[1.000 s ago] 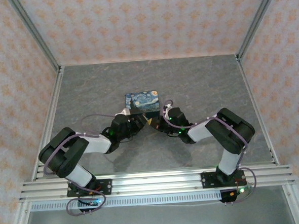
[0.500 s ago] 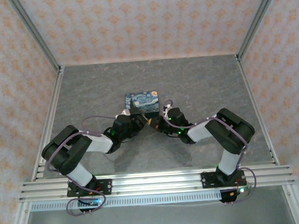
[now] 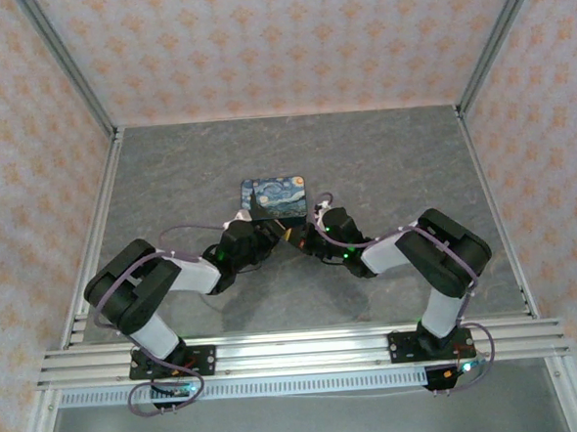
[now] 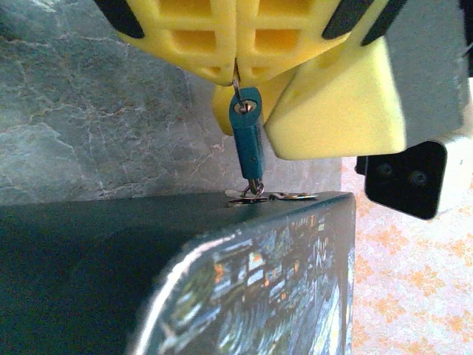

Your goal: Unlock the padlock with the key

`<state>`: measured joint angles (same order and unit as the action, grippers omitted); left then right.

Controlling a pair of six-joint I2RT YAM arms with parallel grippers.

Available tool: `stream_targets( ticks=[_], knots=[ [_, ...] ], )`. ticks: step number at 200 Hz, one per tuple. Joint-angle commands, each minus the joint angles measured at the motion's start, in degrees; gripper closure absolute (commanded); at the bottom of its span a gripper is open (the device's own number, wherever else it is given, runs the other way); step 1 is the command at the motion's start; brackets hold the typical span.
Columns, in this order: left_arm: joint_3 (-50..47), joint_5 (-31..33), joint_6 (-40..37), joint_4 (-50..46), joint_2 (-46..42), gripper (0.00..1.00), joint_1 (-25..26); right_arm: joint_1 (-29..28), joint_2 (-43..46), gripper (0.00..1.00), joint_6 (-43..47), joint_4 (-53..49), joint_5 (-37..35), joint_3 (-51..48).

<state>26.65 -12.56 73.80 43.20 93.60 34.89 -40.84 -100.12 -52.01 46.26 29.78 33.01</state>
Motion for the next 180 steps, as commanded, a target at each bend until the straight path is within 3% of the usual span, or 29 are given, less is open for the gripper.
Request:
stream_targets(
  ticks=[1,72,110,125,148,180],
  knots=[
    [1.56,2.18,1.16,1.54,1.02,0.63,0.79,-0.47,0.26,1.0,-1.05,3.52,-0.07,1.79],
    [1.48,3.72,2.42,0.18,0.93,0.84,1.06,-0.47,0.6,0.99,-1.65,4.21,0.24,1.32],
    [1.47,3.87,3.41,-0.88,0.53,0.92,1.14,-0.39,3.51,0.83,2.22,-0.78,-2.49,-0.03],
    [1.73,3.61,3.59,-1.52,0.3,0.92,1.14,0.11,5.42,0.72,4.0,-3.53,-4.43,-1.0],
    [2.42,3.2,3.63,-3.23,-0.09,0.92,1.23,2.12,8.21,0.65,6.16,-4.42,-5.77,-3.1],
    [3.3,2.49,4.38,-5.52,-0.59,0.92,1.26,3.11,14.78,0.58,18.58,-16.02,-9.21,-1.21]
  ],
)
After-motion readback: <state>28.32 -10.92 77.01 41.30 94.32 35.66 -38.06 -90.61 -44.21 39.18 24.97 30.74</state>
